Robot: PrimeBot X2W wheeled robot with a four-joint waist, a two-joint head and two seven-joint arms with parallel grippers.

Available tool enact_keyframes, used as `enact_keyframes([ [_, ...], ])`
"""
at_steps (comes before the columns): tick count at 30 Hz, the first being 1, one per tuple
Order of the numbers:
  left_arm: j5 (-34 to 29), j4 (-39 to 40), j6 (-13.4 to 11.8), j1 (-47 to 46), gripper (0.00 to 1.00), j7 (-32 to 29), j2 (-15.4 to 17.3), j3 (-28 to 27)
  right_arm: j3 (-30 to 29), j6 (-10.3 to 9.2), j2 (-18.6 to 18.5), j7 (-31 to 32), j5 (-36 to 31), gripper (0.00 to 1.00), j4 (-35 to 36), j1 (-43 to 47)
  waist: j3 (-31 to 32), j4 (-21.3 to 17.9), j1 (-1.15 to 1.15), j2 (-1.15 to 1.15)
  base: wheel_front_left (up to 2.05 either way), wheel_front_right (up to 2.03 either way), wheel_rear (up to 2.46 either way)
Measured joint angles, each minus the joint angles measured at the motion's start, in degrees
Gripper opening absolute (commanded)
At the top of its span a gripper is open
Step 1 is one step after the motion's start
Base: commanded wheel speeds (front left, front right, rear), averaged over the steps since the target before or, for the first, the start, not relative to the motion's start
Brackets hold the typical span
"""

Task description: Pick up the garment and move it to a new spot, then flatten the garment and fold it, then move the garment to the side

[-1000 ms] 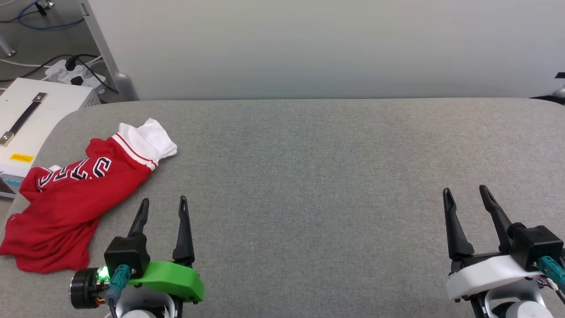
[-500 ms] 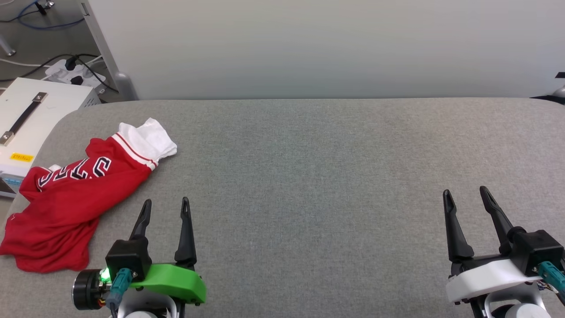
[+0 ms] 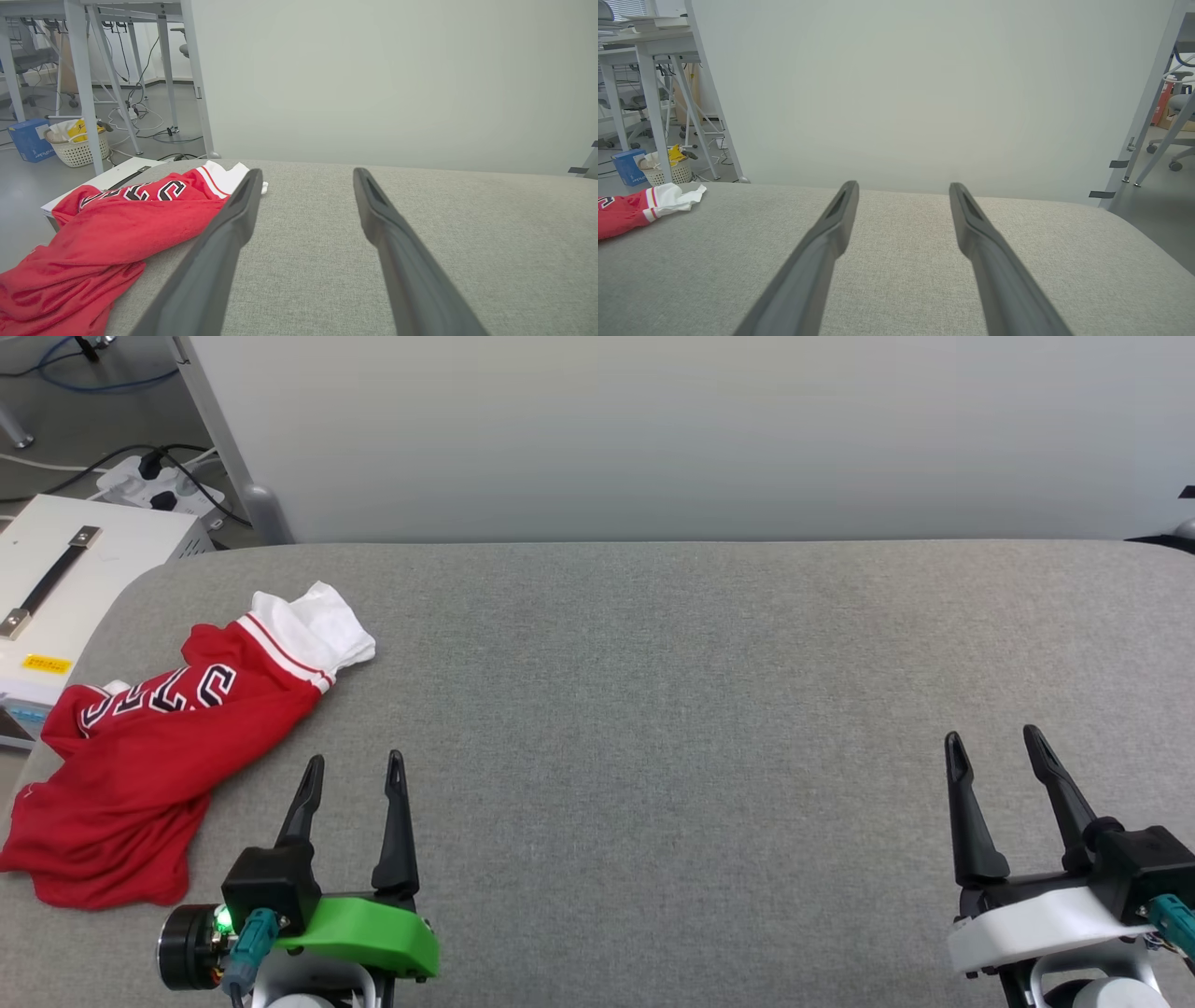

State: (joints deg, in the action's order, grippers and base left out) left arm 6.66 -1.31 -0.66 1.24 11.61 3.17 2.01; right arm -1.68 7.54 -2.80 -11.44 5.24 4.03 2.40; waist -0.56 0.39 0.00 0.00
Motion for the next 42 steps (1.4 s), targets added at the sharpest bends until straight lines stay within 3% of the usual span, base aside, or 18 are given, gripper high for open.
enact_keyframes([
  [16,1.6,-0.4,0.2,0.0,1.0,1.9,0.0,0.3,-0.1,0.0,0.0,-2.0,3.5,1.0,-0.2,0.2,-0.7,0.1,0.0,0.0,0.0,0.0,0.0],
  [42,0.4,-1.5,-0.4,0.0,1.0,3.1,0.0,0.7,0.9,0.0,0.0,-3.0,3.6,1.0,-2.9,1.0,-0.7,1.8,0.0,0.0,0.0,0.0,0.0],
])
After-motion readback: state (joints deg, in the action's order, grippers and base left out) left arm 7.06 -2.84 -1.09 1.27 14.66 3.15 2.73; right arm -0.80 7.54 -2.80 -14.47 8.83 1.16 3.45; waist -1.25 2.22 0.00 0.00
